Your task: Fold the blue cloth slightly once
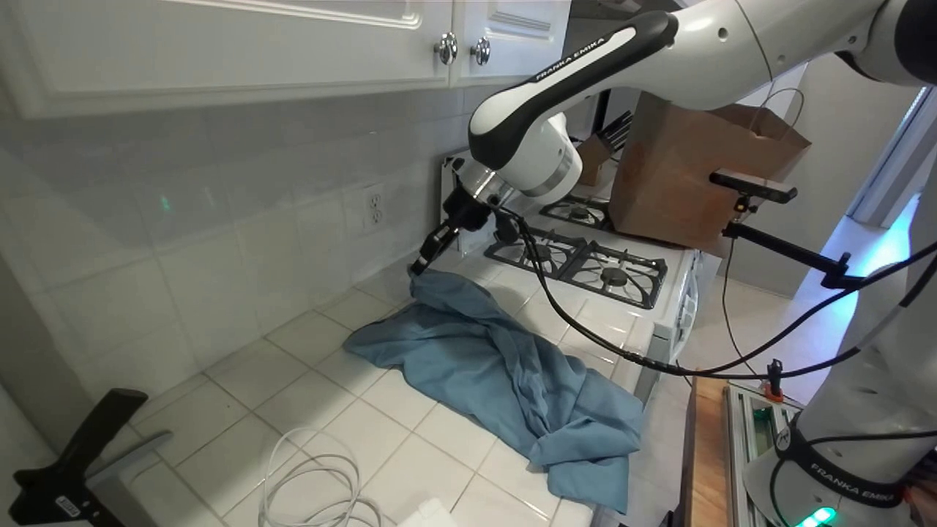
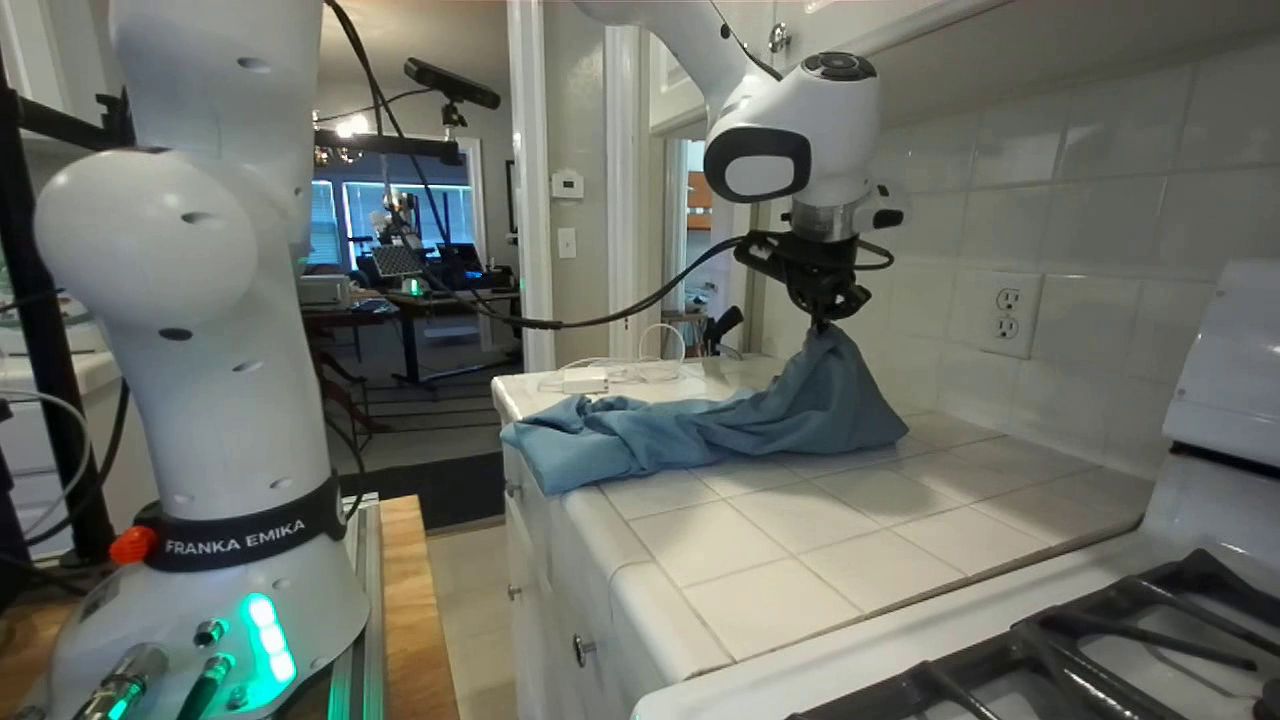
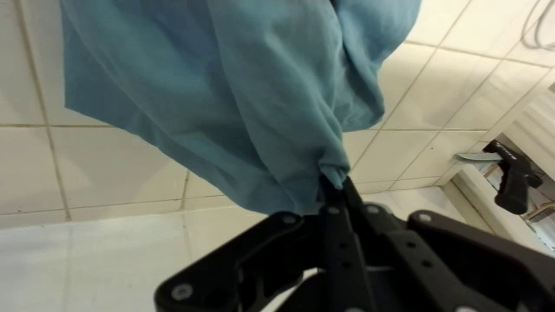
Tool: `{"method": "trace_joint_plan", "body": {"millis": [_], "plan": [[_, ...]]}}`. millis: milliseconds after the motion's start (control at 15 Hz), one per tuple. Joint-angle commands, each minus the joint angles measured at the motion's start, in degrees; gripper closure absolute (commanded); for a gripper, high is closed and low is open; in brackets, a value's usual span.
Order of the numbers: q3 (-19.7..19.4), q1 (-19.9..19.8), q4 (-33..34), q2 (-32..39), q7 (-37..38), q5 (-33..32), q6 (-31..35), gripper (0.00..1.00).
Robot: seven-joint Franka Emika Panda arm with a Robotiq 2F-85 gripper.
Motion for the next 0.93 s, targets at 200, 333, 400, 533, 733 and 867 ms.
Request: {"method": "trace_joint_plan", "body": {"millis": [200, 333, 400, 533, 733, 867], "plan": [[3.60, 2.16, 4.83, 3.46, 1.92, -2.40, 0.80, 0.99], [4.27, 2.72, 6.40, 4.50, 3.11, -3.27, 0.76, 0.99], [4.46, 2.95, 7.19, 4.99, 4.12, -3.70, 0.65, 0.99], [4.77, 3.18, 8.91, 6.00, 6.60, -4.66, 1.15, 0.99], [4.88, 3.05, 11.96, 7.11, 11.55, -6.00, 1.42, 0.99], [4.67, 3.28, 12.42, 7.73, 16.38, -6.67, 4.54, 0.99]]}}
